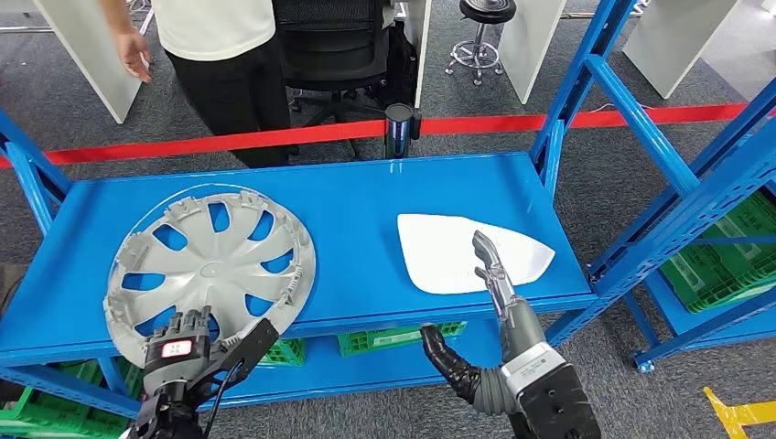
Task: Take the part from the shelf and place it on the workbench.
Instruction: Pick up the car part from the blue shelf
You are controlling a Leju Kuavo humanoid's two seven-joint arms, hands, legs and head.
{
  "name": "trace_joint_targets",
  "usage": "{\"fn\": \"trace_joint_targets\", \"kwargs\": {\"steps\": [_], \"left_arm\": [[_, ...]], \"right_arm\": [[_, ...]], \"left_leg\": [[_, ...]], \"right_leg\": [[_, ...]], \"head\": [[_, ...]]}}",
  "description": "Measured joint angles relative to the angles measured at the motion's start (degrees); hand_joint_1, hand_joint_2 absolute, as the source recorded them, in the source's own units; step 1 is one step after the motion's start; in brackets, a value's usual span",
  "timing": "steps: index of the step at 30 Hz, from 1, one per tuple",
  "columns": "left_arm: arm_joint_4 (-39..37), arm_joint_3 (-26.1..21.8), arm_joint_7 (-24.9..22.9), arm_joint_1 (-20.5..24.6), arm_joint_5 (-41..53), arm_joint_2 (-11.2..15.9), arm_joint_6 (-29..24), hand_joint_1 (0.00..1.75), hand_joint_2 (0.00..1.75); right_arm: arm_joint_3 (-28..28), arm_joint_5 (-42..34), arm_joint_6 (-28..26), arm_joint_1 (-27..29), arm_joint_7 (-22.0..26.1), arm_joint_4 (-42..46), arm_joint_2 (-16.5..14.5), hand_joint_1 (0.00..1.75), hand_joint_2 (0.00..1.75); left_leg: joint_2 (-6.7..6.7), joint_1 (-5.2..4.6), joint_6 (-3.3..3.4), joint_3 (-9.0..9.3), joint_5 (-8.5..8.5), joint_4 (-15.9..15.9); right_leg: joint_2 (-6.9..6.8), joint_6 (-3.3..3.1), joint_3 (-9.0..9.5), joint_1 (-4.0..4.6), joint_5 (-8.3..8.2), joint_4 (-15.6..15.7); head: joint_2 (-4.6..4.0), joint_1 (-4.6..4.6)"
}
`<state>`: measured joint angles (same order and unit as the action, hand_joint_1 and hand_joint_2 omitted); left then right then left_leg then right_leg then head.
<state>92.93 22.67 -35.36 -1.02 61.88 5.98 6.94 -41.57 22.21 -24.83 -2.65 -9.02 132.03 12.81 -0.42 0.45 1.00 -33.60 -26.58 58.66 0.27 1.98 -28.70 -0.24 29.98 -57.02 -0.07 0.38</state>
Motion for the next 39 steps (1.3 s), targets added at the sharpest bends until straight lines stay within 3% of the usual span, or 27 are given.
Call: {"fn": "trace_joint_targets", "kwargs": {"steps": [23,26,30,35,39], "left_arm": [[-0.8,0.6,0.0,1.7,-3.5,-0.1,-3.4,1.75,1.75],[-0.6,0.7,0.0,2.0,-8.4,0.3,-6.3,1.75,1.75],[1.1,2.3,0.0,3.4,-19.0,1.6,-13.6,1.75,1.75],[5.5,5.1,2.0,3.7,-24.8,2.1,-22.3,1.75,1.75],[8.8,6.4,3.2,3.7,-26.6,2.1,-23.9,1.75,1.75]], "right_arm": [[-0.3,0.6,-0.3,-0.2,0.2,0.0,0.0,0.0,1.75],[-0.3,1.0,-0.6,-0.2,0.2,0.0,0.0,0.0,1.75],[-0.3,1.8,-1.6,0.3,0.1,0.1,0.0,0.0,1.75],[-0.3,2.5,-3.9,1.8,0.4,0.1,0.3,0.0,1.75],[-0.3,2.9,-4.5,2.2,0.4,0.5,0.6,0.0,1.75]], "left_leg": [[0.02,0.0,-0.01,0.33,0.0,0.0],[0.02,-0.01,-0.01,0.37,0.0,0.0],[0.01,-0.03,-0.02,0.5,-0.01,-0.1],[-0.01,-0.05,-0.02,0.51,-0.01,-0.1],[-0.03,-0.06,-0.02,0.5,-0.01,-0.1]], "right_leg": [[0.04,0.01,-0.05,0.0,0.0,0.0],[0.04,0.01,-0.1,0.0,0.0,0.0],[0.03,-0.01,-0.24,-0.03,0.02,0.0],[0.01,-0.02,-0.24,-0.05,0.03,0.0],[0.0,-0.02,-0.24,-0.06,0.03,0.0]], "head": [[0.0,-0.04],[0.0,-0.03],[0.0,-0.03],[0.0,-0.04],[0.0,-0.05]]}}
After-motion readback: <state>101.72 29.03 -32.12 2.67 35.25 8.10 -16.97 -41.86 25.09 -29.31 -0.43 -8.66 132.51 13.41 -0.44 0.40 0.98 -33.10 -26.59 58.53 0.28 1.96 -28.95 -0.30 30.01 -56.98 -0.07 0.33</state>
